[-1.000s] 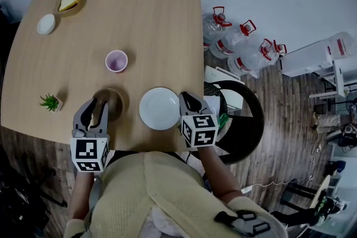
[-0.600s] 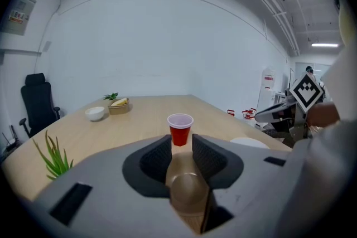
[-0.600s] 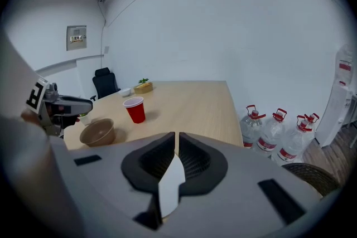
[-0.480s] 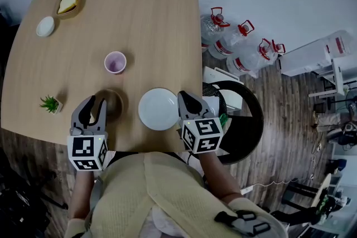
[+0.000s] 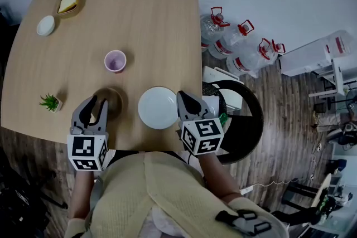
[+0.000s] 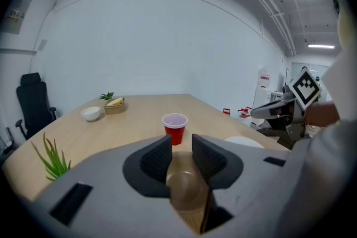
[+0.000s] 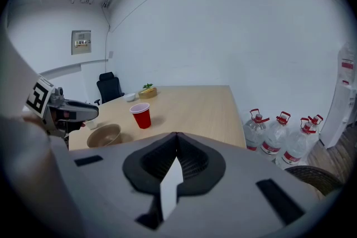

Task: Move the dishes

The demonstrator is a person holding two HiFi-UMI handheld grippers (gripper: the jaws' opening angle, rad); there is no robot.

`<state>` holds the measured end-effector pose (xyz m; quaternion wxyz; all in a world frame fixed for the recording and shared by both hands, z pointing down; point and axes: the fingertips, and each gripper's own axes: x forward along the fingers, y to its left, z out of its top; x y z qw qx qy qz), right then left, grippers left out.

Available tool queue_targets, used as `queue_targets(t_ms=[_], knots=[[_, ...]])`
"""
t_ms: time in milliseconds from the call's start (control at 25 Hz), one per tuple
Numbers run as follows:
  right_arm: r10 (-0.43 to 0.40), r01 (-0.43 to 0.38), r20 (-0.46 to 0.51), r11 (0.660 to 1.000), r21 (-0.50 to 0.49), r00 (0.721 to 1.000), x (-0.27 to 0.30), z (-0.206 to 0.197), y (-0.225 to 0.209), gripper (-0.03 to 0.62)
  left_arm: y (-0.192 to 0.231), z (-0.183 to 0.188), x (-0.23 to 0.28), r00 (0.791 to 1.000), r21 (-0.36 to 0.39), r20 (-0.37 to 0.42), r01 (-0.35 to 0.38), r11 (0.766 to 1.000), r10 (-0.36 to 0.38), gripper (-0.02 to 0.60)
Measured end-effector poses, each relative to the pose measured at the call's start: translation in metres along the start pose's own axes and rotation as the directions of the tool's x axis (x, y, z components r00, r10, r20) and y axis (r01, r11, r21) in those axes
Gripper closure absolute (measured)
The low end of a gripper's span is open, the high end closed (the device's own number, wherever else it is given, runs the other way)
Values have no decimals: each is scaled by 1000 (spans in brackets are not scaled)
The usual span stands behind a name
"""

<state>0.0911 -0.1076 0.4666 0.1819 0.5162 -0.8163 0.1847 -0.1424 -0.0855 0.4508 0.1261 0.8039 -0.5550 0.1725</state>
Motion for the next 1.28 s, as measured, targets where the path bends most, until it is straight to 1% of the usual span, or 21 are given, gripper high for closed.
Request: queue_targets(t_ms=[120, 360, 680, 920, 1120, 1280], knots=[[6, -6, 3, 1000, -5, 1000, -1, 2, 2, 579, -1, 0, -1, 1000, 10, -2, -3, 1000, 3, 465], [-1, 1, -1, 999, -53, 1000, -3, 0, 7, 580, 2, 0, -4, 1000, 9, -3, -14, 1000, 14, 471], [-8, 8, 3, 999, -32, 1000, -6, -1, 5, 580, 1, 0, -5, 1000, 16, -7, -14, 1000, 14, 471], [-11, 12, 14, 1000, -24, 1000, -8, 0, 5, 580, -3, 1, -5, 1000, 14, 5, -3, 1000, 3, 471], [-10, 11, 9, 1000, -16, 1000, -9, -2, 6, 580, -8, -6, -8, 999, 12, -44, 13, 1000, -13, 471], [-7, 7, 4, 1000, 1, 1000, -9, -6, 6, 580, -7, -3, -7, 1000, 20, -24, 7, 1000, -7, 471]])
